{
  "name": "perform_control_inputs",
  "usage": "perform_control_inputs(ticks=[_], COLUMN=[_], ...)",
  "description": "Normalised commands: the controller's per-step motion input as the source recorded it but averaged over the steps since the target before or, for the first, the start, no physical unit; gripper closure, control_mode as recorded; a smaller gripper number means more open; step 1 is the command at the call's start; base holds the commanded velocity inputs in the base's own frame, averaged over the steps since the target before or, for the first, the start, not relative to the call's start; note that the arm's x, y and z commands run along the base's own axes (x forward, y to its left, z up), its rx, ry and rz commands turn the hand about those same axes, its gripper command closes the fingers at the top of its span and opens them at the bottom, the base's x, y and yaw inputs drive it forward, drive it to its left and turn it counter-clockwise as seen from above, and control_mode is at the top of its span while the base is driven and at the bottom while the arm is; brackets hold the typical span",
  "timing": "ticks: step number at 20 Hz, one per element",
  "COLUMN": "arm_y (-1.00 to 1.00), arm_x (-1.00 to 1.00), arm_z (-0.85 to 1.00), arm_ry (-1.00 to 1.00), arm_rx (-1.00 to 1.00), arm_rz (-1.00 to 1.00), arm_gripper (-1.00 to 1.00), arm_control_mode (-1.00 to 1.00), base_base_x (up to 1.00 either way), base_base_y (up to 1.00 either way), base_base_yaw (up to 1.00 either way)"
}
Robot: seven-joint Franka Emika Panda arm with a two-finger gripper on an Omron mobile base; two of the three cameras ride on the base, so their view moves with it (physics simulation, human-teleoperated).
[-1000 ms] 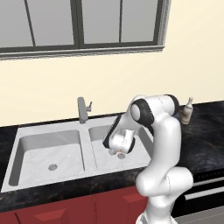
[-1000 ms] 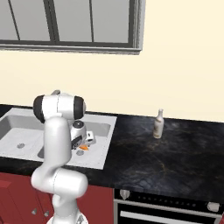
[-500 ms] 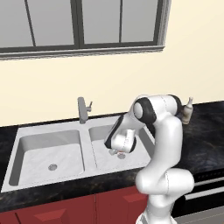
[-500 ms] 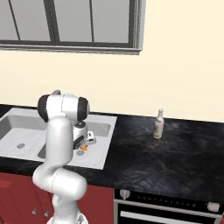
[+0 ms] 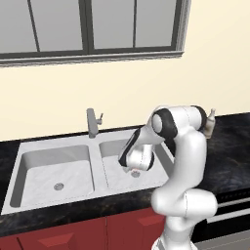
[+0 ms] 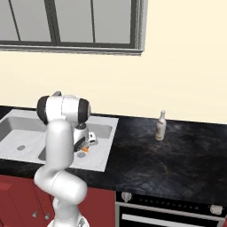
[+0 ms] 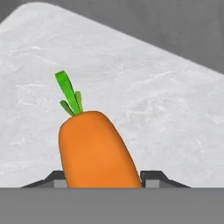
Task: Turn on the sink faucet. Then move the carrot from the counter to the sink. Turn off the sink. Move the vegetable from the sink to the pot next to the stove. Finally move the pot to the front right burner.
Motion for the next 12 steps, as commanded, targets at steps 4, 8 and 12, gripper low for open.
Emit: perform_control_inputs(ticks=[4,8,12], arm_y=[-0.07,-0.09,-0.14], arm_x=[-0.31,-0.32,-0.34], arm_z=[0.85,0.98,1.0], arm_ry=[0.0,0.0,0.0], arm_rx=[0.0,0.0,0.0], arm_rz=[-0.04,-0.04,-0.1], arm_gripper=[1.0,1.0,1.0], arm_control_mode=[-1.0,-1.0,-1.0], base_base_x=[0.0,0.0,0.0], base_base_y=[0.0,0.0,0.0], base_base_yaw=[0.0,0.0,0.0])
